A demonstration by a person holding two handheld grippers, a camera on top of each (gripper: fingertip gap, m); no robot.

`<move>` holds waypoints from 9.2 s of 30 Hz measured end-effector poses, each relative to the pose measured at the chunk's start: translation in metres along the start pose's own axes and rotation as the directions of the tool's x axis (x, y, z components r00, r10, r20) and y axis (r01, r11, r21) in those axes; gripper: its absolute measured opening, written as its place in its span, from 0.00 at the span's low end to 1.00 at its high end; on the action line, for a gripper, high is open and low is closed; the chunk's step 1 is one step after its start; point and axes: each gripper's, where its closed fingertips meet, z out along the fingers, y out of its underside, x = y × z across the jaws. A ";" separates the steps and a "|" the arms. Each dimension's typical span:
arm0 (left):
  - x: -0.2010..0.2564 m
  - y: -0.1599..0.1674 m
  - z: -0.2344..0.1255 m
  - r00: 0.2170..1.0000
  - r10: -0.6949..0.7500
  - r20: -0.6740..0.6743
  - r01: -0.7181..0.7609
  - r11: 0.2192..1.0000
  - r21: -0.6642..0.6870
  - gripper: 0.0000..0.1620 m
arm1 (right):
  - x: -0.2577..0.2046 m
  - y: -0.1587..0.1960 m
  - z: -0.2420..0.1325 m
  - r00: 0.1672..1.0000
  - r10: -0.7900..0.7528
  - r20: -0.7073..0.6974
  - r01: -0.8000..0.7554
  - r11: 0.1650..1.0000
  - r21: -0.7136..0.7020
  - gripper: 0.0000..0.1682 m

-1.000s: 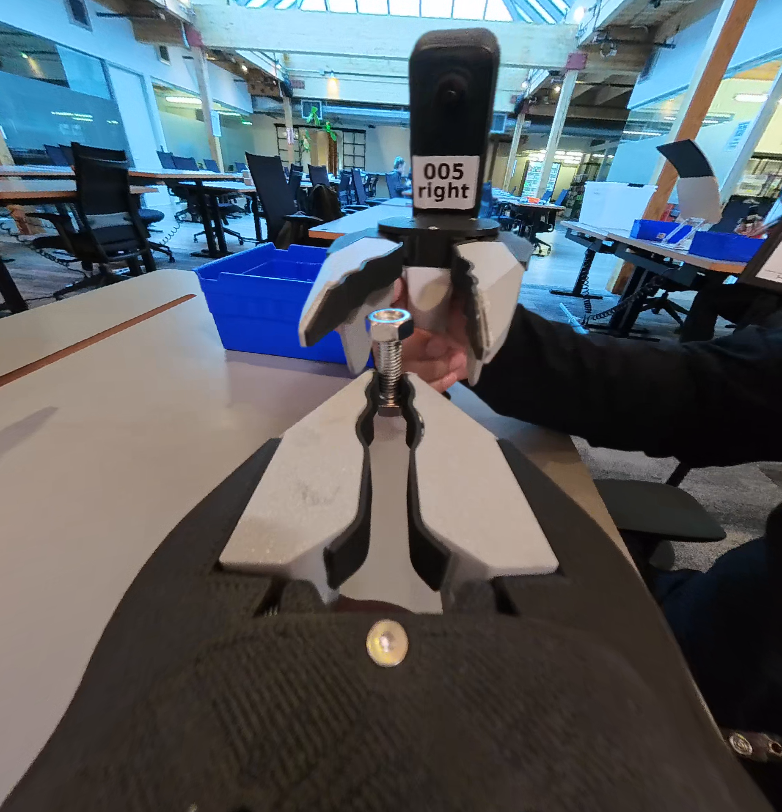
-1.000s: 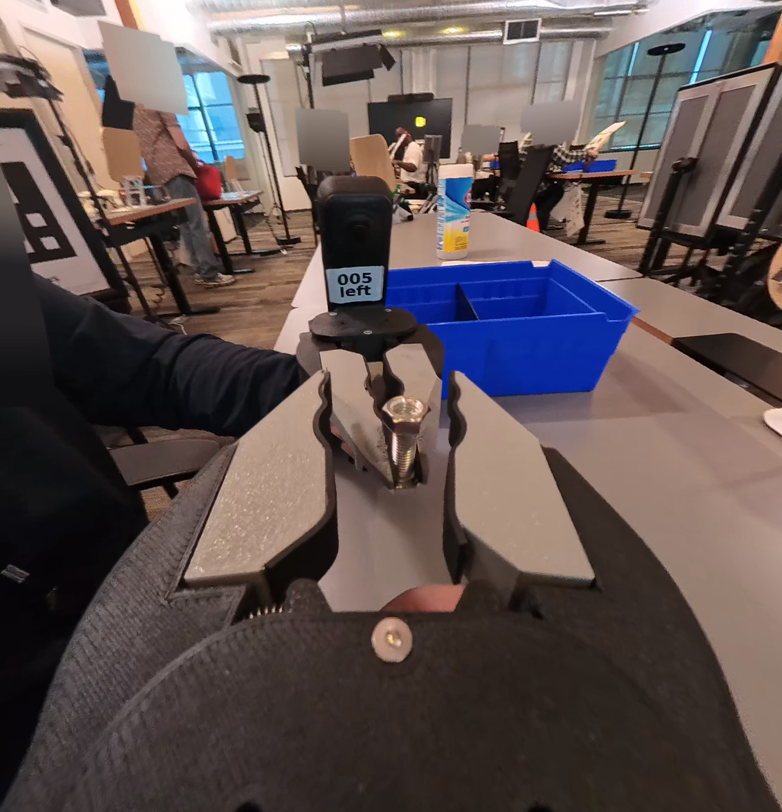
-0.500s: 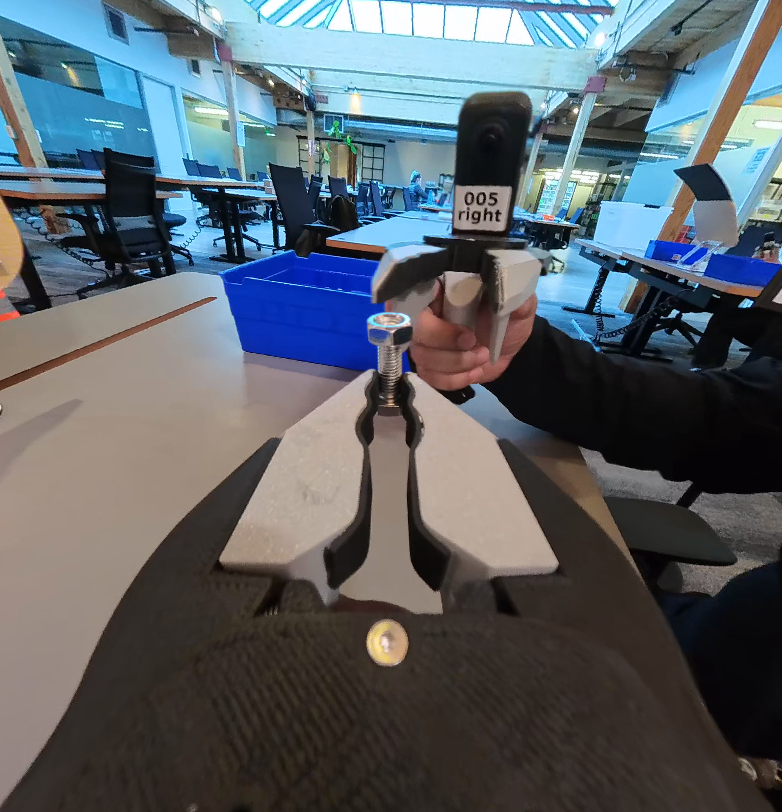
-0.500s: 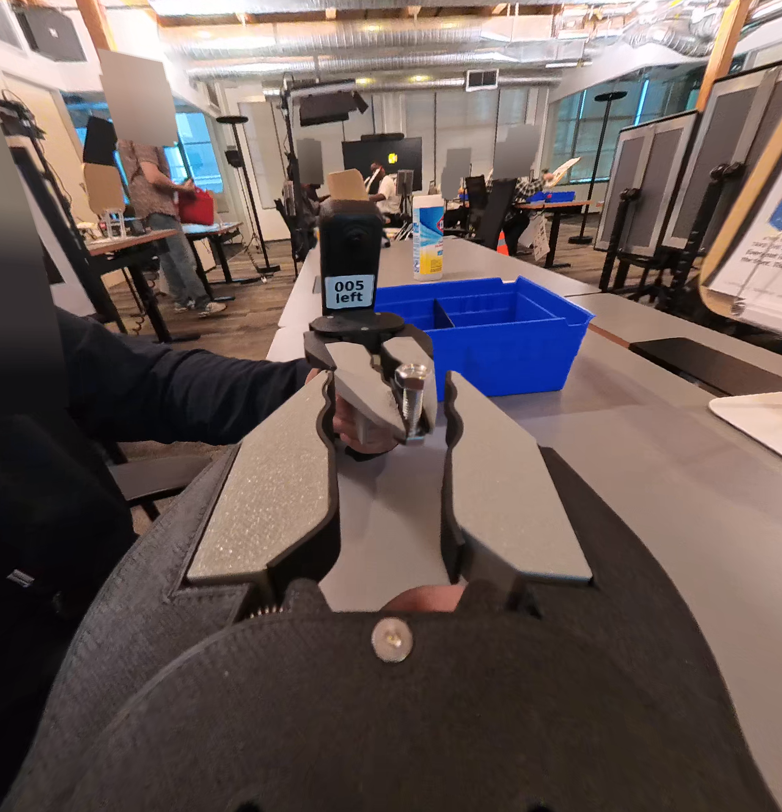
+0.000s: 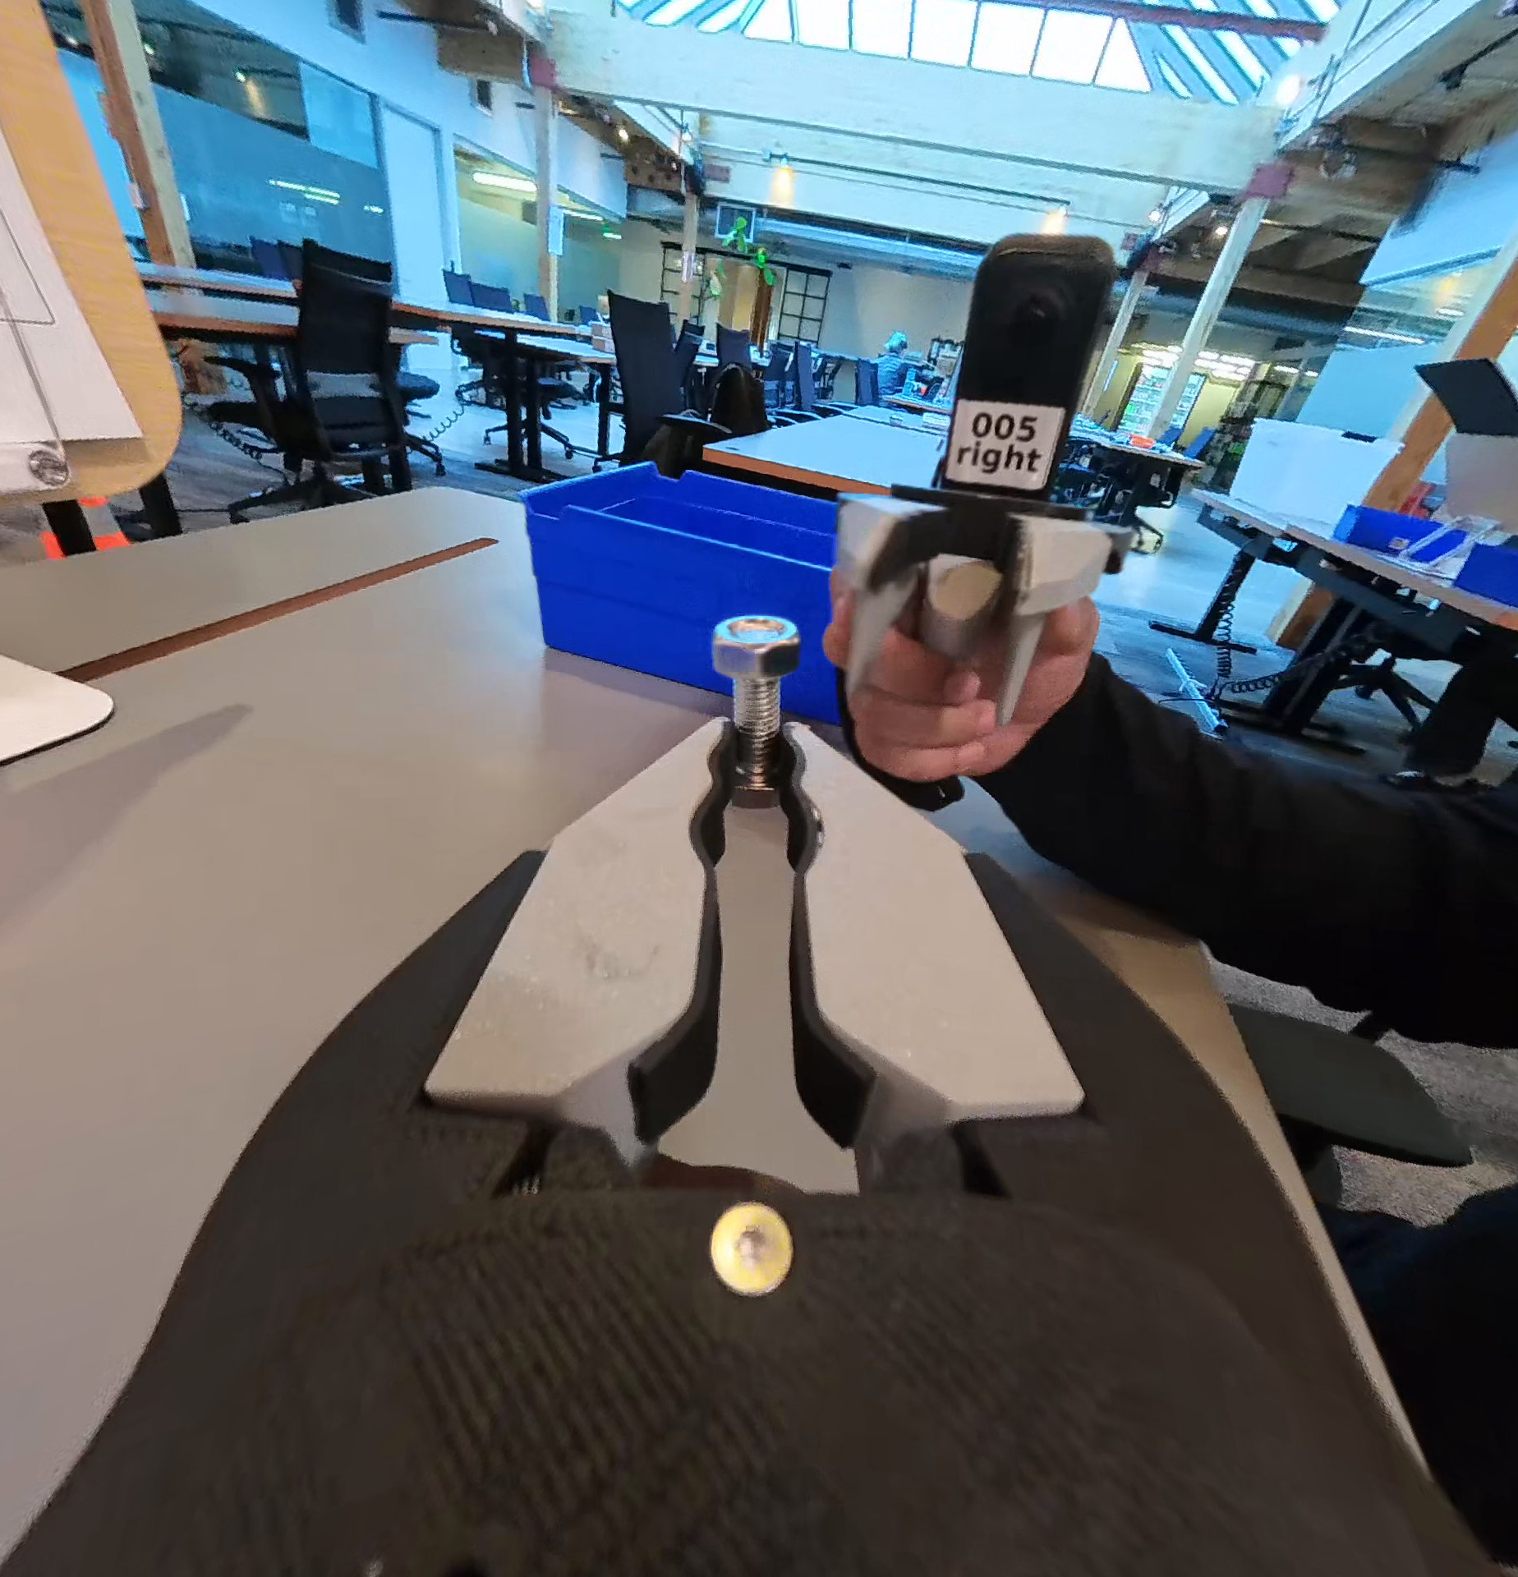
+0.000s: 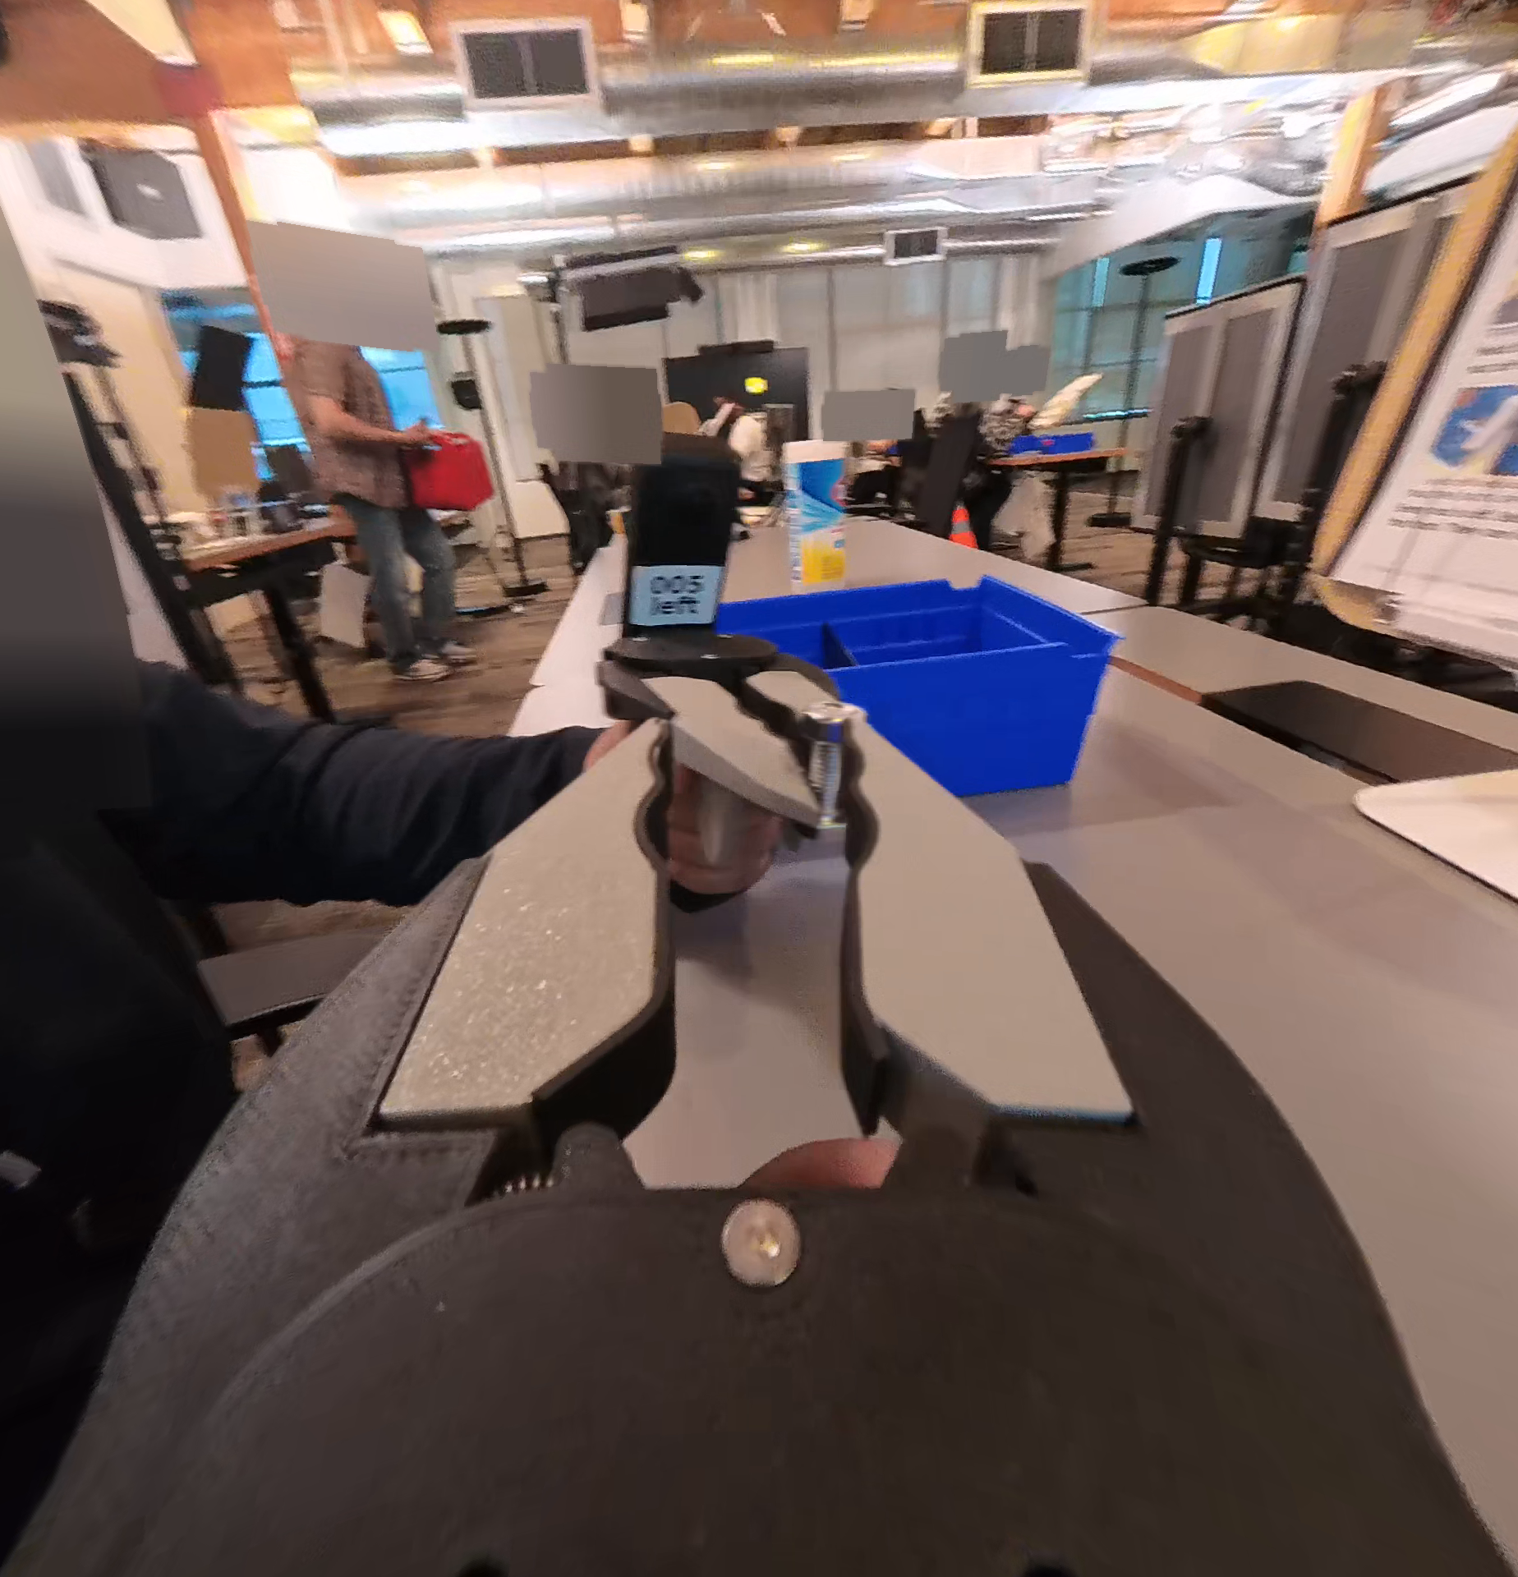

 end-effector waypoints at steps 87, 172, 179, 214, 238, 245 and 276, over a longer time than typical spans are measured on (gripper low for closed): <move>-0.040 0.063 0.016 0.968 0.001 0.250 0.070 0.959 -0.276 0.22 | 0.108 -0.082 -0.282 0.294 -0.256 -0.921 -0.078 0.954 -0.290 0.23; -0.254 0.071 -0.173 0.842 0.505 -0.193 -0.352 0.242 -0.904 0.21 | 0.119 0.119 -0.031 0.786 -0.060 -0.615 -0.270 0.861 -0.431 0.23; -0.273 0.086 -0.170 0.803 0.558 -0.209 -0.363 0.179 -0.914 0.05 | 0.116 0.119 -0.030 0.796 -0.056 -0.602 -0.266 0.861 -0.432 0.22; -0.249 0.088 -0.190 0.960 0.247 -0.130 -0.185 0.214 -0.959 0.05 | 0.106 0.117 -0.024 0.817 -0.013 -0.576 -0.273 0.872 -0.406 0.19; 0.005 -0.040 -0.020 0.873 0.486 0.029 -0.419 0.780 -0.466 0.04 | 0.025 -0.017 -0.009 0.963 0.209 -0.172 -0.181 0.970 0.163 0.15; 0.028 -0.029 0.000 0.895 0.440 0.075 -0.362 0.814 -0.455 0.04 | 0.008 -0.011 0.003 0.968 0.242 -0.073 -0.231 0.964 0.130 0.21; -0.109 0.018 -0.222 0.783 0.353 0.512 0.151 0.691 -0.707 0.17 | 0.052 0.114 0.007 0.919 -0.171 -0.356 -0.065 0.824 -0.563 0.04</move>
